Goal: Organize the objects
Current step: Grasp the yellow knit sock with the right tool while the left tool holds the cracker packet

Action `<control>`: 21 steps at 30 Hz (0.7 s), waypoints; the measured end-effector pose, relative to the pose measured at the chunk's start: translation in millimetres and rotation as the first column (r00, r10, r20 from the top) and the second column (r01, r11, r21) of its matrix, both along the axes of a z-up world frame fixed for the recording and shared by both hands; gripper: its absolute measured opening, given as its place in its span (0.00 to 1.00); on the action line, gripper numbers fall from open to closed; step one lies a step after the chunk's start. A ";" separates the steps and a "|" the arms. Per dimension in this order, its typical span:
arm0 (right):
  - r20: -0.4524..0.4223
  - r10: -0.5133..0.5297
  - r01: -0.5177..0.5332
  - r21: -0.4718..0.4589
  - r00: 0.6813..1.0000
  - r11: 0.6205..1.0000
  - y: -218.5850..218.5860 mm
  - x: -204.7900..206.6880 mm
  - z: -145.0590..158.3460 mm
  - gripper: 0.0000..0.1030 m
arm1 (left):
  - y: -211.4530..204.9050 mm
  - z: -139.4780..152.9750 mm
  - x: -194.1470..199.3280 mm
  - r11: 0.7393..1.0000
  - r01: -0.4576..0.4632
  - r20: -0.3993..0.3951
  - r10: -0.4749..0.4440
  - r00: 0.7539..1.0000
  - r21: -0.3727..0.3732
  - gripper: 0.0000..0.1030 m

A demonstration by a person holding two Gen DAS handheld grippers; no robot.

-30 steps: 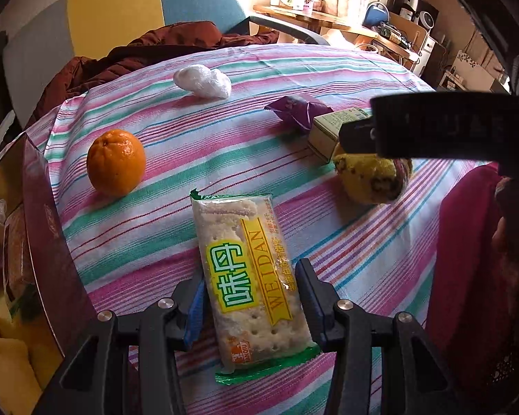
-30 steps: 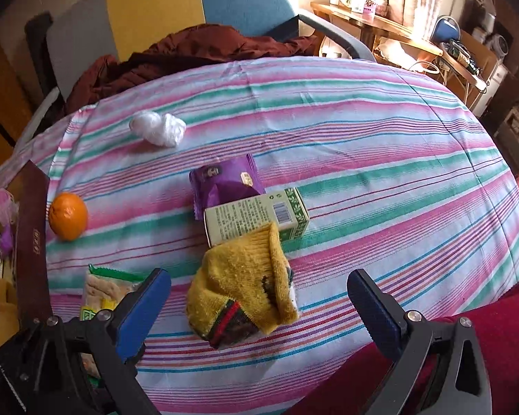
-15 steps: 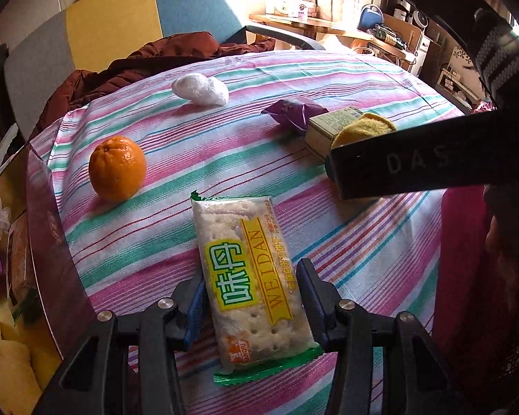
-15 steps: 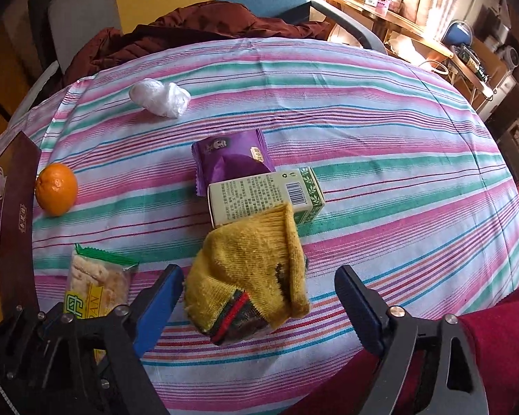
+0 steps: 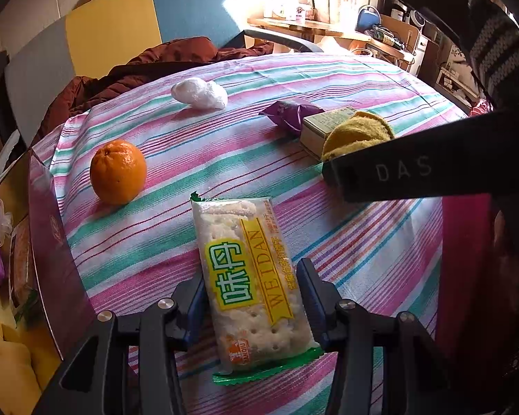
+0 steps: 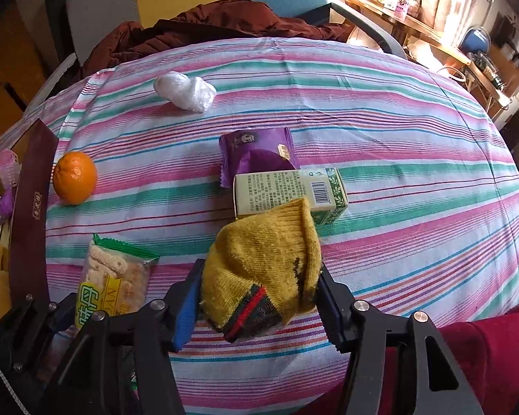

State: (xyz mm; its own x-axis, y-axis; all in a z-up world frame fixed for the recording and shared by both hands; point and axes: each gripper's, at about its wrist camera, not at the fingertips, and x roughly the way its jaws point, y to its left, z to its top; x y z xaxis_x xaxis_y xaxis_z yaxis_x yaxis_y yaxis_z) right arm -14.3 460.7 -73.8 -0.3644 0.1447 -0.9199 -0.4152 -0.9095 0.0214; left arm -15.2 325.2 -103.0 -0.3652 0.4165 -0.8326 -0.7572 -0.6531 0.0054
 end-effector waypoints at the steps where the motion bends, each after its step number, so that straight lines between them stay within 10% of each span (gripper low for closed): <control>1: -0.019 0.011 -0.011 -0.016 1.000 1.000 -1.3 0.6 2.2 0.58 | -0.1 0.0 0.3 1.000 0.001 -0.002 -0.001 1.000 0.000 0.49; 21: -0.273 -0.023 -0.008 -0.112 0.962 0.994 7.6 19.4 35.2 0.58 | -24.0 44.0 30.9 0.998 0.024 -0.010 -0.023 1.000 0.051 0.45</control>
State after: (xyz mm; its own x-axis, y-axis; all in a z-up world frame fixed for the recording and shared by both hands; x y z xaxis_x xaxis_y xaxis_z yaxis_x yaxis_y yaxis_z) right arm 5.1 468.3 -38.6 -0.6038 0.0510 -0.7955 -0.3862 -0.8917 0.2359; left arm 15.7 301.2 -59.0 -0.3626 0.4668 -0.8066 -0.7725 -0.6347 -0.0200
